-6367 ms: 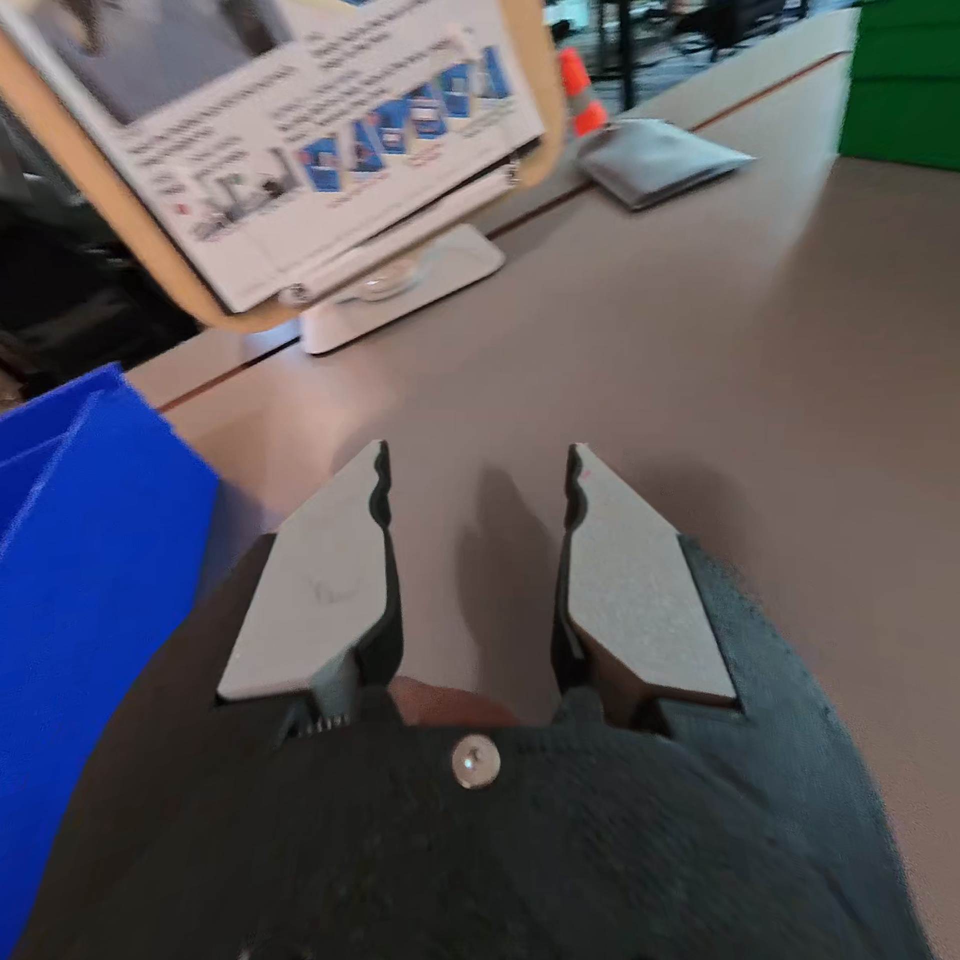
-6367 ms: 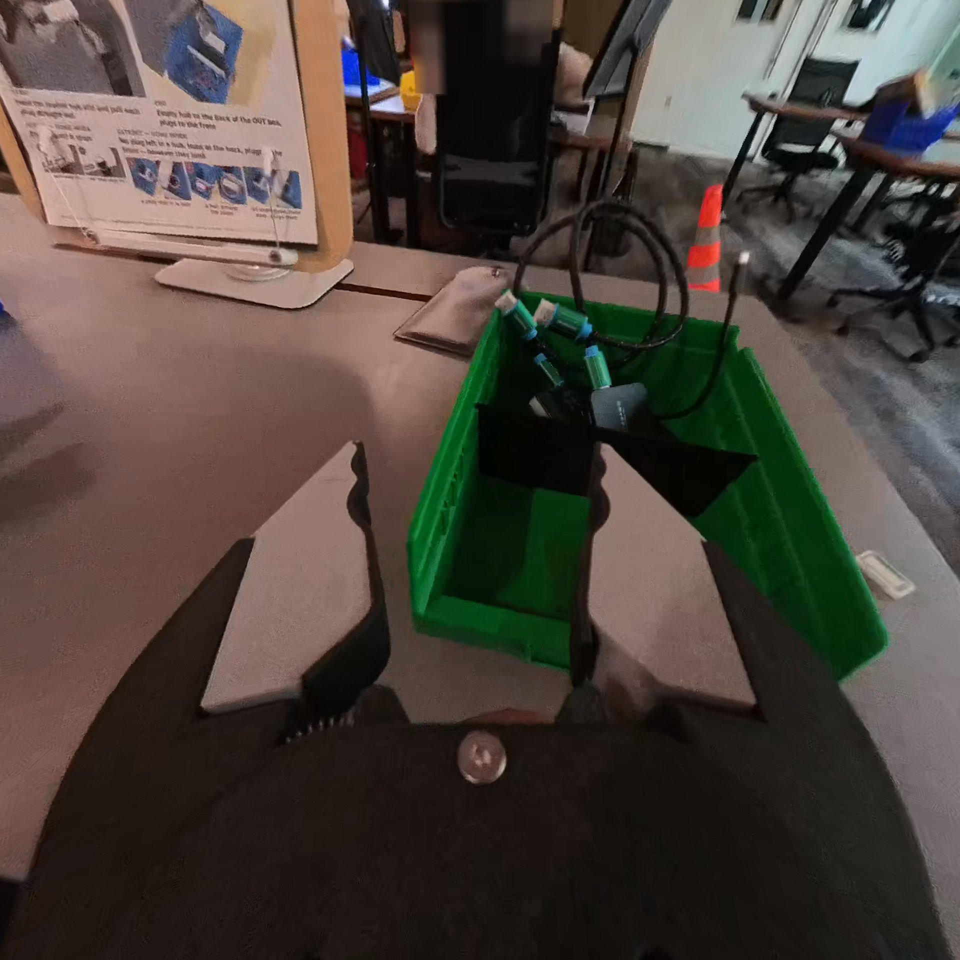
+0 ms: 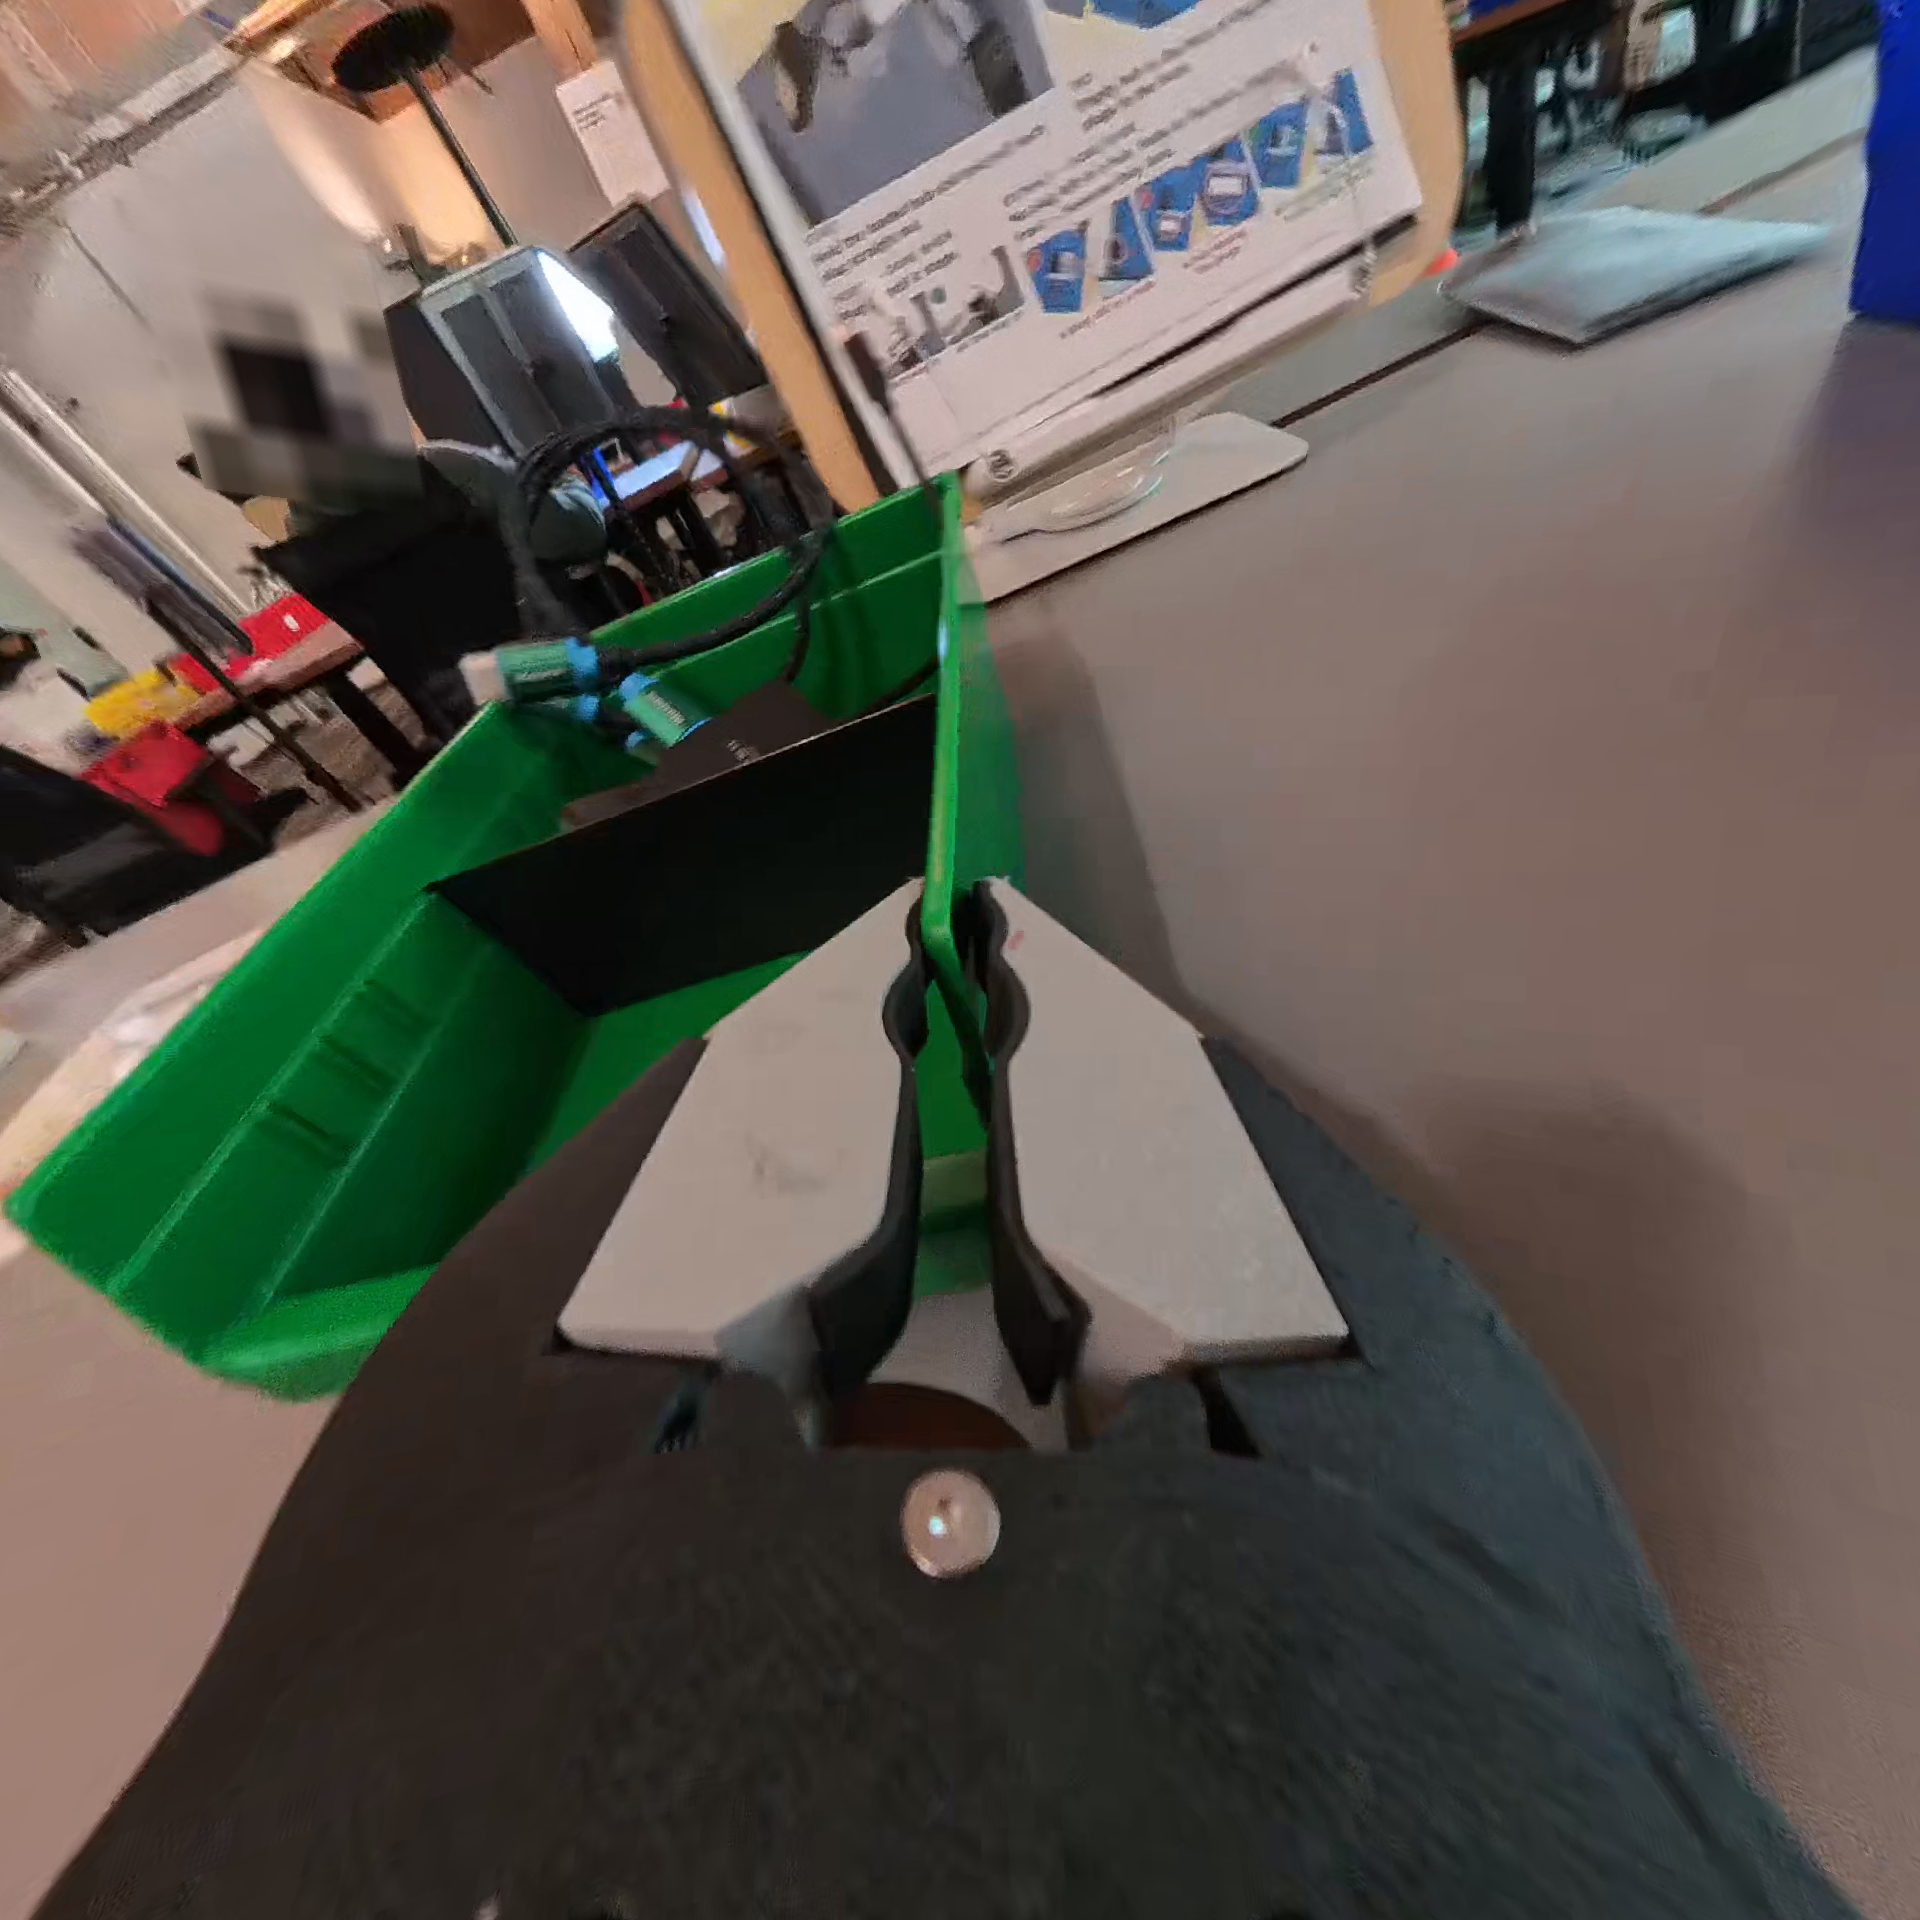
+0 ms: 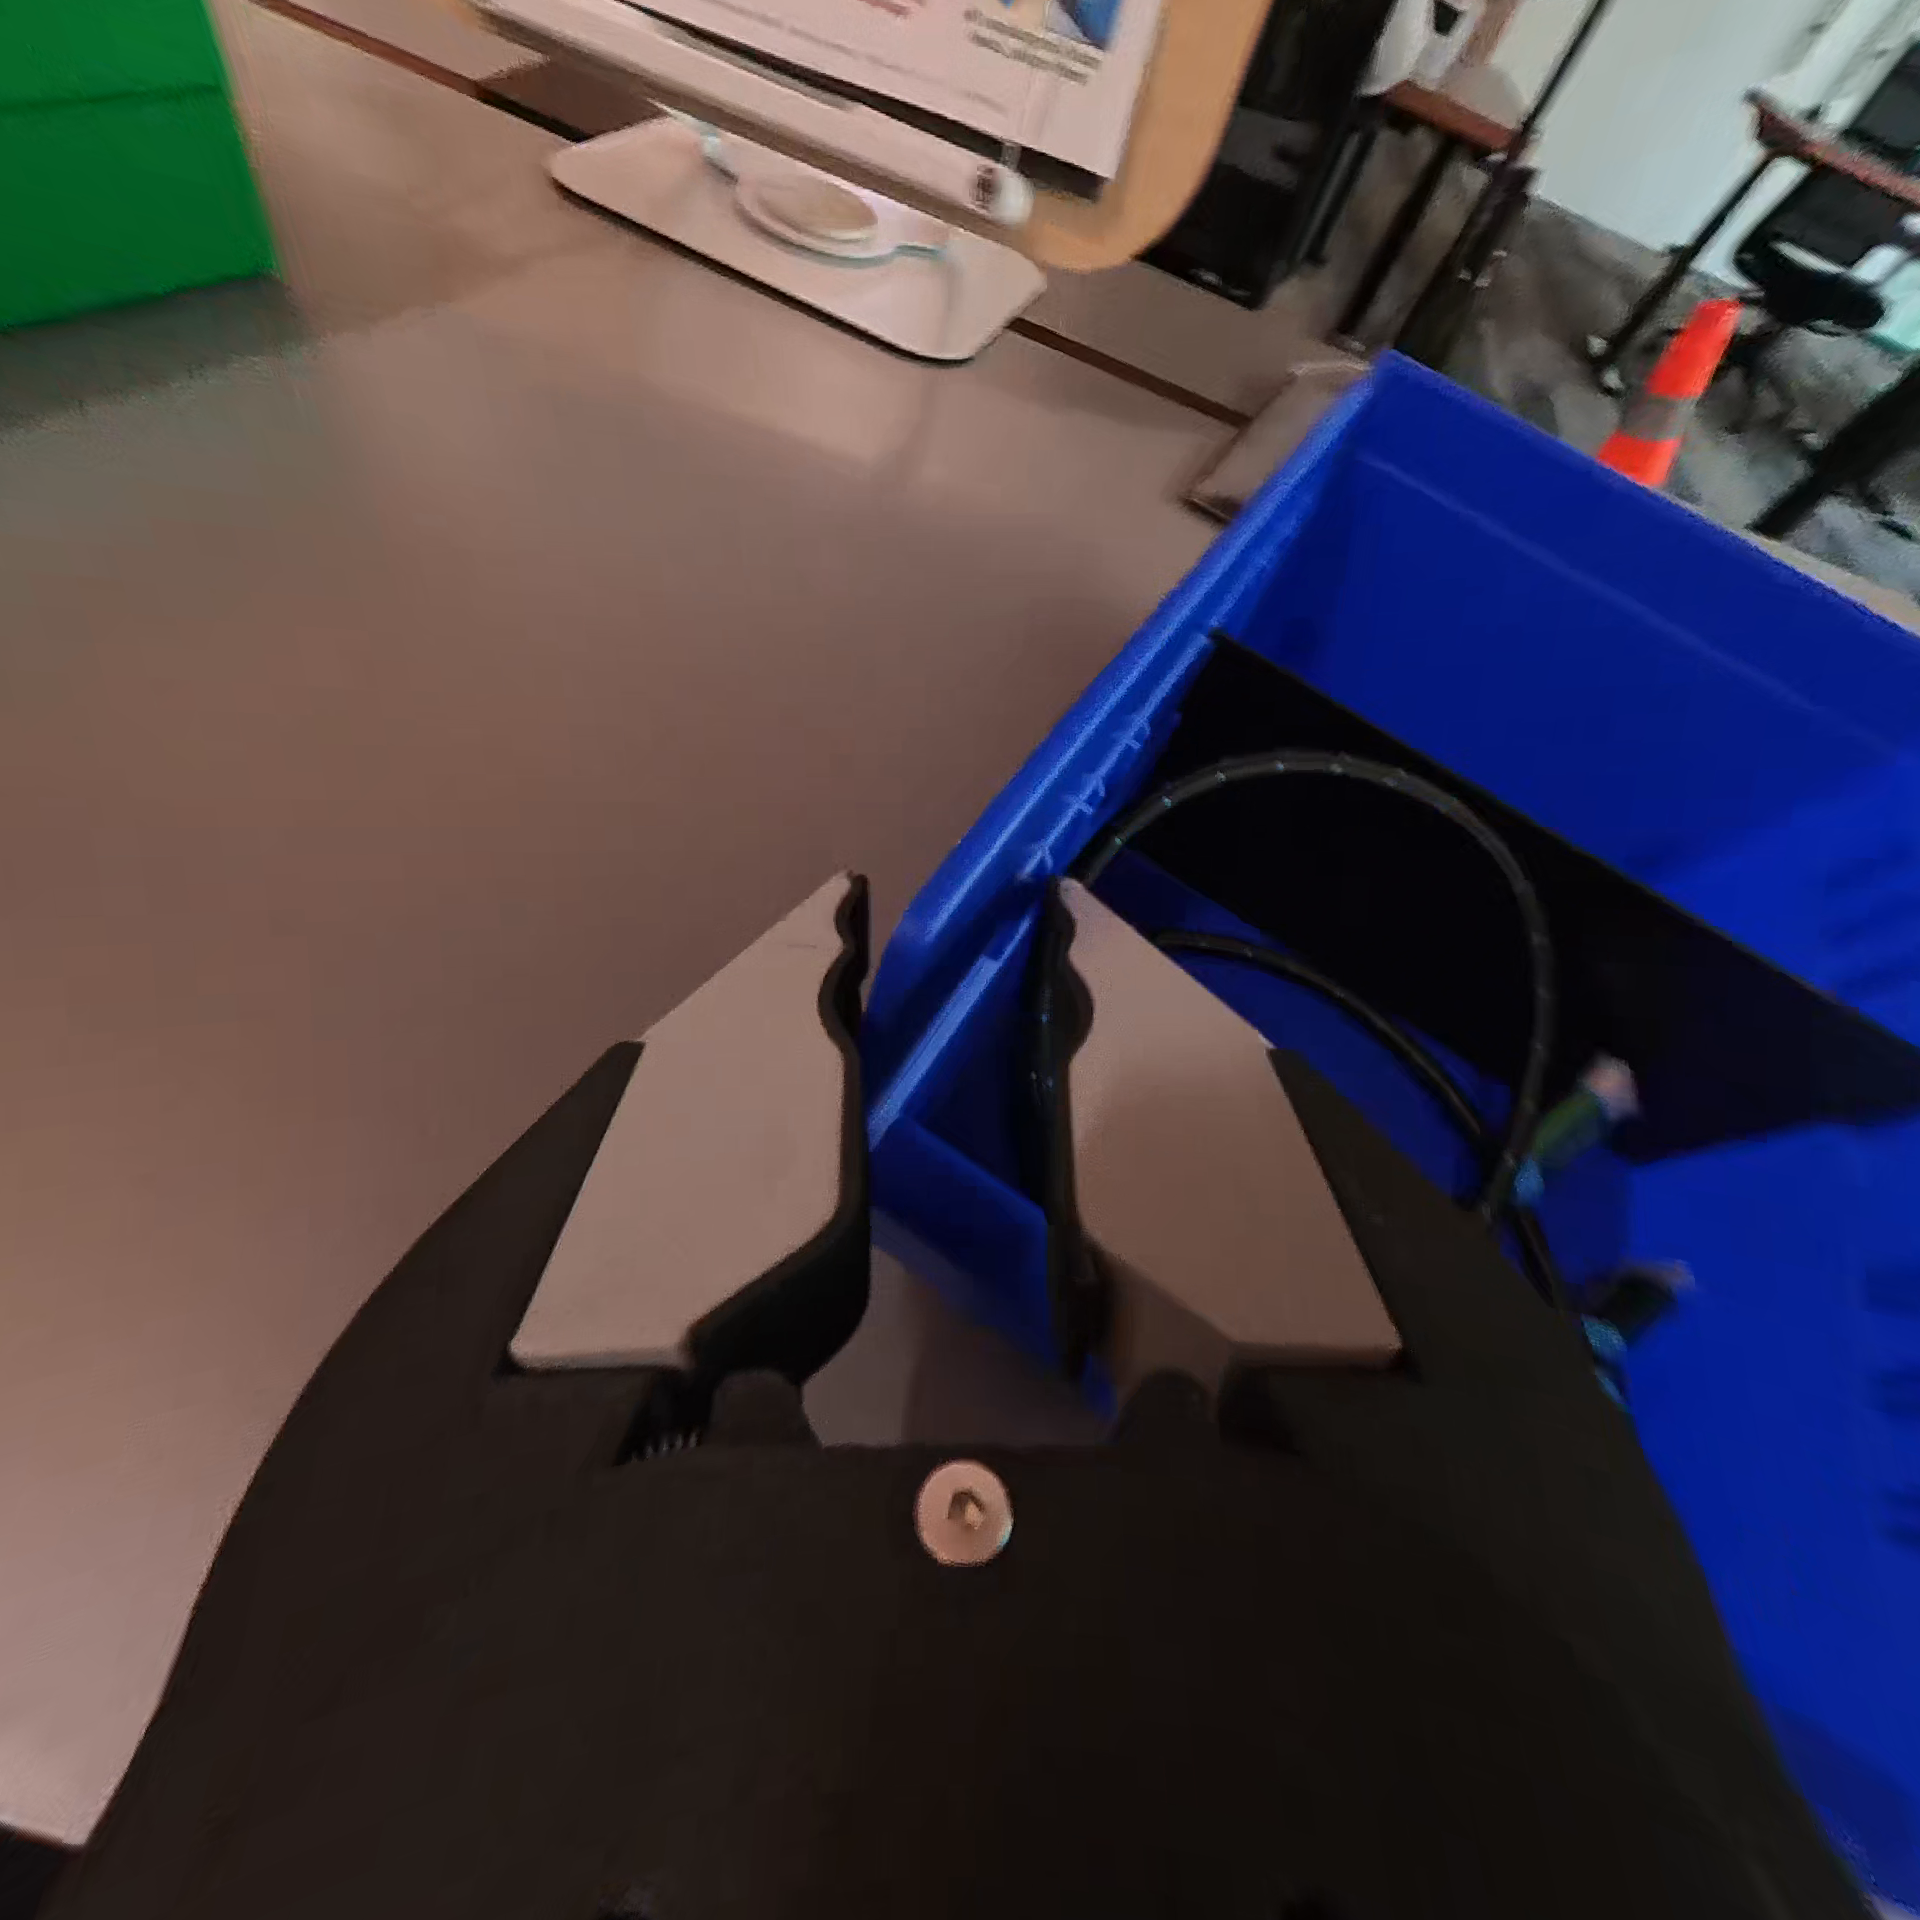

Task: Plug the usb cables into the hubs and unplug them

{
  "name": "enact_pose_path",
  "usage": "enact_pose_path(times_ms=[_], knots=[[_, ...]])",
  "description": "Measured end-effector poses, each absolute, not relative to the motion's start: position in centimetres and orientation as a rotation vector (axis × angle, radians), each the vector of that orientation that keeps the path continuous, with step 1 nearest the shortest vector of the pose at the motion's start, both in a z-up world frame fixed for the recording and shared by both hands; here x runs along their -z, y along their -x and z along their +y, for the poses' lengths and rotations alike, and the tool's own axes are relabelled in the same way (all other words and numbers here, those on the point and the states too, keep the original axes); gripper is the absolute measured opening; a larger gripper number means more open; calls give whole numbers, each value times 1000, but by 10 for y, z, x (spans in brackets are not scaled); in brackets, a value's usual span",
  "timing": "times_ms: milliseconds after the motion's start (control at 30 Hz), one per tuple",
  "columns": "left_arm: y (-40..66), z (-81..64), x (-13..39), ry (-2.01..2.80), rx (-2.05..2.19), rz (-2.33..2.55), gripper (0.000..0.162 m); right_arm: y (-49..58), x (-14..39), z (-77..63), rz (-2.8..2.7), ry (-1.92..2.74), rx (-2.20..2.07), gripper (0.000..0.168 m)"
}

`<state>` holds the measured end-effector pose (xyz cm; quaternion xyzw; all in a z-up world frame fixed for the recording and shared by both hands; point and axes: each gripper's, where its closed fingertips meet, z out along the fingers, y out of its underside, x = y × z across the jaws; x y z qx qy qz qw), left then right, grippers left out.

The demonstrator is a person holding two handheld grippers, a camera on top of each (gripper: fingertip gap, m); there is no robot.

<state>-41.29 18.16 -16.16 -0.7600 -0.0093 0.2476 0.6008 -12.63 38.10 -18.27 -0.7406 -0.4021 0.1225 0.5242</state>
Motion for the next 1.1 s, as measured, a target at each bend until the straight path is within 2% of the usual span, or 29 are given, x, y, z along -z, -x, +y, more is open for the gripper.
enact_pose_path(times_ms=[133,267,400,533,567,633,800,833,867,933,1000,1033,1100], knots=[[452,148,159,1752,-529,-173,5,62,182,408,-871,1758,-45,4],[469,132,158,1739,-541,-274,5,18,183,420,-803,1821,-133,2],[469,142,163,1770,-536,-338,1,-10,183,435,-714,1840,-90,10],[452,160,153,1753,-569,-256,10,-8,184,434,-720,1839,-67,10],[450,161,150,1745,-591,-250,5,-5,184,431,-730,1839,-82,7],[448,164,150,1754,-581,-244,6,7,184,422,-763,1840,-151,2],[443,159,149,1745,-464,-245,13,26,183,410,-823,1780,-43,4],[441,157,147,1738,-432,-245,22,28,181,407,-832,1768,-28,5],[438,156,147,1744,-390,-238,39,30,175,404,-833,1748,-29,12],[431,152,150,1801,-292,-220,68,32,157,393,-819,1710,-65,16],[417,148,158,1888,-139,-190,87,40,138,375,-826,1697,-159,21],[410,145,163,1934,-65,-177,94,50,130,362,-848,1696,-252,27],[403,139,166,1980,2,-160,95,78,122,332,-942,1713,-462,40]])
